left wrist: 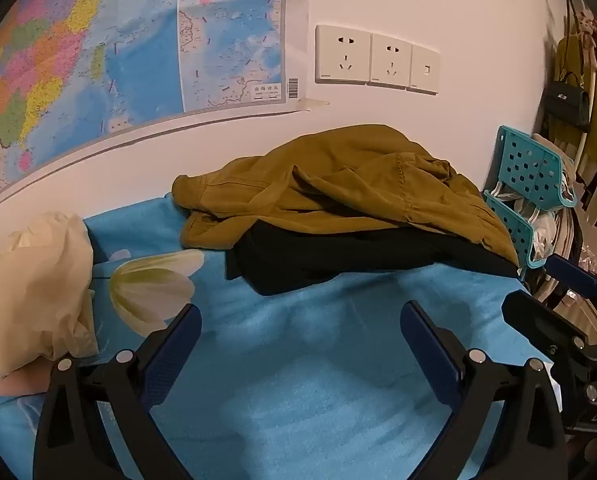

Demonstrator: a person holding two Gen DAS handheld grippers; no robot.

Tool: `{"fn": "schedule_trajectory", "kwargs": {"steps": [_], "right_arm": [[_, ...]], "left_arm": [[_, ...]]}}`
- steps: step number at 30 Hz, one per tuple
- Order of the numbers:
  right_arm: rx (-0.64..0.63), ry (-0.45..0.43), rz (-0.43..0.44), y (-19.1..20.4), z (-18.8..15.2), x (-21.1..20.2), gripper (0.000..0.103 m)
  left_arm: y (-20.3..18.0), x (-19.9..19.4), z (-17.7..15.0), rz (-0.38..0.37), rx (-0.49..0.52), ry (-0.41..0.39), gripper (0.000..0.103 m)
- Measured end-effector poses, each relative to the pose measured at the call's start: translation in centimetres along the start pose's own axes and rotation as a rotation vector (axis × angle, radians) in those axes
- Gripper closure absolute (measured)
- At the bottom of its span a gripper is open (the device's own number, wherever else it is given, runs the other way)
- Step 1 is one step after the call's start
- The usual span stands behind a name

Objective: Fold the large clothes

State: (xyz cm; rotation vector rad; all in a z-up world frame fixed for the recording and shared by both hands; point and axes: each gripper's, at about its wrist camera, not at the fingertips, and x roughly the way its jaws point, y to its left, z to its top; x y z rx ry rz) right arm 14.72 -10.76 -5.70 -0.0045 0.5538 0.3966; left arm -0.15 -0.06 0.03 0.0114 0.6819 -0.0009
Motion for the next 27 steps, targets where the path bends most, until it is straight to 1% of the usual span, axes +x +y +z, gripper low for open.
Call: {"fn": "schedule_trajectory", "kwargs": {"steps": [1, 2, 10, 11, 14, 27], "right_arm": [[0.001, 0.0, 0.003, 0.0, 0.0, 0.1, 0.006], [0.002, 0.0, 0.005, 0.0, 0.0, 0.1, 0.006], [-0.002, -0.012, 0.008, -0.1, 0.3, 0.5, 0.006], [0.006, -0.014, -0.002, -1.0, 0.0, 0.6, 0.006], [0.006, -0.017, -0.004, -1.4, 0.1, 0.9, 0.006], [-0.004, -0.025, -0.014, -0.5, 0.4, -0.2, 0.006]], "left_arm": [[-0.1, -0.1, 0.0, 0.001, 0.001, -0.002, 0.007], [0.2, 0.1, 0.1, -0.007, -0.015, 0.015, 0.007], [-0.4, 0.9, 0.4, -0.006, -0.015, 0.025, 0.007], [-0.5, 0.9, 0.5, -0.007, -0.017, 0.025, 0.007], [-0.2, 0.8, 0.1, -0.016, -0.03, 0.015, 0.007], [-0.2, 0.5, -0.1, -0.019, -0.029, 0.012, 0.007]]}}
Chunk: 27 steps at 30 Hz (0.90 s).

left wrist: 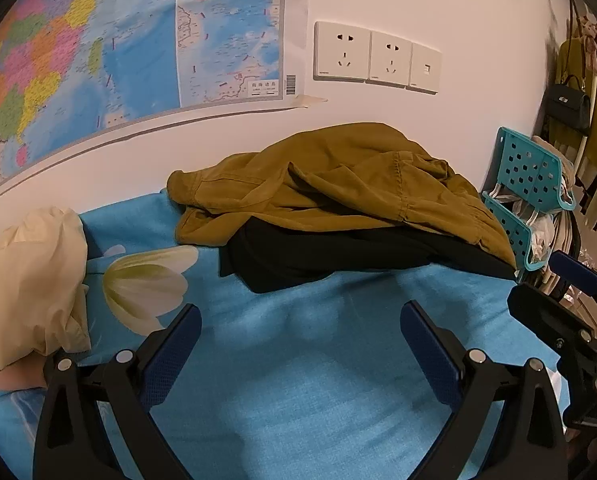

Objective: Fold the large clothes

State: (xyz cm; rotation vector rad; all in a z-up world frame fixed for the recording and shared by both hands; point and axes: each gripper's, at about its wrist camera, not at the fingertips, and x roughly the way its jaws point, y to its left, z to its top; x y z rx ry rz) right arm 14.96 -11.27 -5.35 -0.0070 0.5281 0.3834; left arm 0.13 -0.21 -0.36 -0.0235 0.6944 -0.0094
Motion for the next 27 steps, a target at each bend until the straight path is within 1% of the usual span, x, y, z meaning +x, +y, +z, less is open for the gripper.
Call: {"fn": "schedule_trajectory", "kwargs": {"steps": [27], "right_arm": [[-0.005, -0.002, -0.001, 0.02, 0.13, -0.21, 0.006]], "left_arm": [[0.05, -0.15, 0.18, 0.007, -0.003, -0.001, 0.007]]}}
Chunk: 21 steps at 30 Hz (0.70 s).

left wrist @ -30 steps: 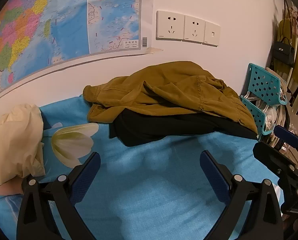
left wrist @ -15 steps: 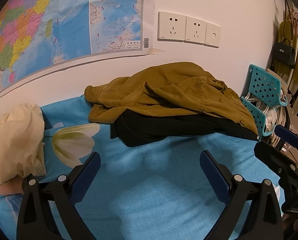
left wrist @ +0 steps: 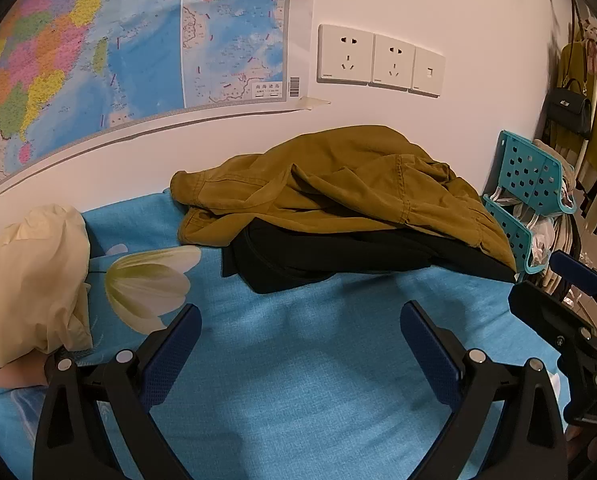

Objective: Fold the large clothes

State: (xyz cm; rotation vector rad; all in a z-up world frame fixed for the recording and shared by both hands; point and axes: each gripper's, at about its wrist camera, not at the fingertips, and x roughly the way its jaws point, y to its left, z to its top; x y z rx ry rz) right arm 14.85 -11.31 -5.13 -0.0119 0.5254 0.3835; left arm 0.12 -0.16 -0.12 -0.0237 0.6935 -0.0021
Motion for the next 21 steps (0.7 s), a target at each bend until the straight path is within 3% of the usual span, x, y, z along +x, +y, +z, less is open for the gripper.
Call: {"fn": "schedule_trajectory", "kwargs": {"steps": [21], "right_arm": [[-0.007, -0.004, 0.004, 0.35, 0.4, -0.04, 0.006]], "left_arm": [[-0.1, -0.45, -0.09, 0.003, -0.006, -0.009, 0.007]]}}
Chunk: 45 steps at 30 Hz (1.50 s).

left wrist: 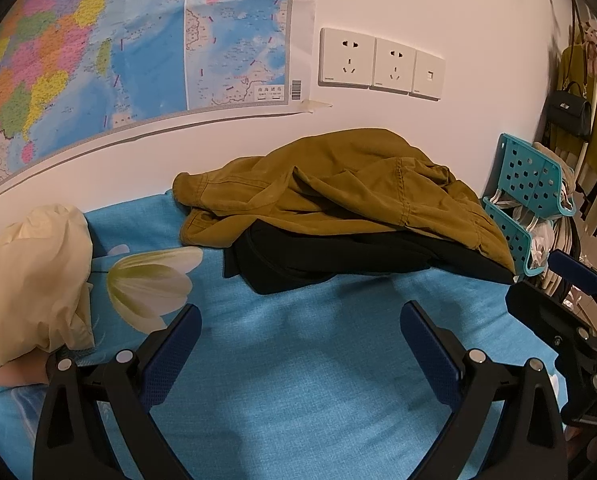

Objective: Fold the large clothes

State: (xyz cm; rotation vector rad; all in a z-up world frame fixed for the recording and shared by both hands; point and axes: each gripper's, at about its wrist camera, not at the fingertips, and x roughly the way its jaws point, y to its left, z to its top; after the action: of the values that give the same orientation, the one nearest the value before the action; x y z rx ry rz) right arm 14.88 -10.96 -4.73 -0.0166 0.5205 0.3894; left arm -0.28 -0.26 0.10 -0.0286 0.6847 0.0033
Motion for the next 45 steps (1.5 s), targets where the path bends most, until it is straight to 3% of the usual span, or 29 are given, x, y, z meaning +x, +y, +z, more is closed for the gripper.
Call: {"fn": "schedule_trajectory", "kwargs": {"steps": [45], "right_arm": [[-0.044, -0.001, 0.009, 0.8, 0.8, 1.2, 0.006]], "left_arm": [[0.5, 1.0, 0.9, 0.001, -0.015, 0.014, 0.007]]}}
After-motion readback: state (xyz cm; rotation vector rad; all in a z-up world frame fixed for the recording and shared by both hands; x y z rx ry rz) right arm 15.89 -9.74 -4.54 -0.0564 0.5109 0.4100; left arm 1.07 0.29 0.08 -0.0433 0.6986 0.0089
